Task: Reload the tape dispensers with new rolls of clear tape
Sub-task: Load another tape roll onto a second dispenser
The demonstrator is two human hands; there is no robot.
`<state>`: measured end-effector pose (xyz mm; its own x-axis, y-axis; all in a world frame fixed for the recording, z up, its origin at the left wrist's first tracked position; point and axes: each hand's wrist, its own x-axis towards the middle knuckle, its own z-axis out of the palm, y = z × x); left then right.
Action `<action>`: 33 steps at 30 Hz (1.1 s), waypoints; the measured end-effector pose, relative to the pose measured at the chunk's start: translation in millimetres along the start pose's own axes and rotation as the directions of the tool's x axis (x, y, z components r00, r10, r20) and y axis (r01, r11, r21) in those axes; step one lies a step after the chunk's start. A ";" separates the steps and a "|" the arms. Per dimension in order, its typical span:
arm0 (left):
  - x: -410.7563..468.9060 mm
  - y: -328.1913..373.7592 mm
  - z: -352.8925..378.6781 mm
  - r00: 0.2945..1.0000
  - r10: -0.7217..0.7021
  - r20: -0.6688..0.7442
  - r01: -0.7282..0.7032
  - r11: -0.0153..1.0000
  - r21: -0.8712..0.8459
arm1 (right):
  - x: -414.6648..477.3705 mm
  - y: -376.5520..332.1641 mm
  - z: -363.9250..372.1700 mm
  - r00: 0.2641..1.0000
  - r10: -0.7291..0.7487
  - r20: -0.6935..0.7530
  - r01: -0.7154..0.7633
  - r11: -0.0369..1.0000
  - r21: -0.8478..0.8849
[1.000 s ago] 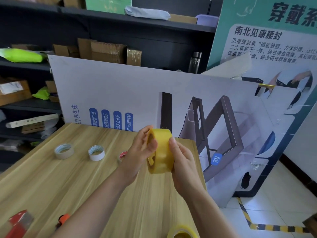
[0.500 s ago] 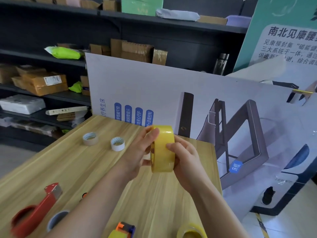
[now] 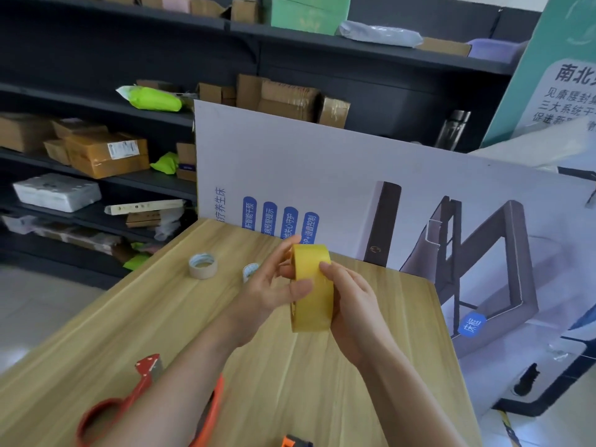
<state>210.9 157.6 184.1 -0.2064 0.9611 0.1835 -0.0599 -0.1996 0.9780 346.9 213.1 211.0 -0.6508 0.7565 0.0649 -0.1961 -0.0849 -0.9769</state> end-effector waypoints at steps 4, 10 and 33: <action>-4.2 13.1 -52.1 0.990 -0.103 -0.096 0.099 0.994 -0.044 | 17.8 15.7 59.6 1.000 0.000 0.011 0.001 0.996 -0.090; -3.6 22.0 -114.9 0.949 -0.276 -0.154 0.260 0.958 -0.118 | 35.7 34.4 122.8 1.000 -0.006 0.015 0.009 0.986 -0.167; -67.8 34.6 -140.2 1.000 0.020 0.019 -0.020 1.000 -0.011 | 0.7 22.7 159.7 0.992 0.107 -0.066 -0.107 0.994 0.003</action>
<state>85.9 58.8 191.7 -0.1885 0.9604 0.2052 -0.0669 -0.2210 0.9730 224.9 108.2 221.3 -0.6184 0.7841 -0.0536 -0.1276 -0.1675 -0.9776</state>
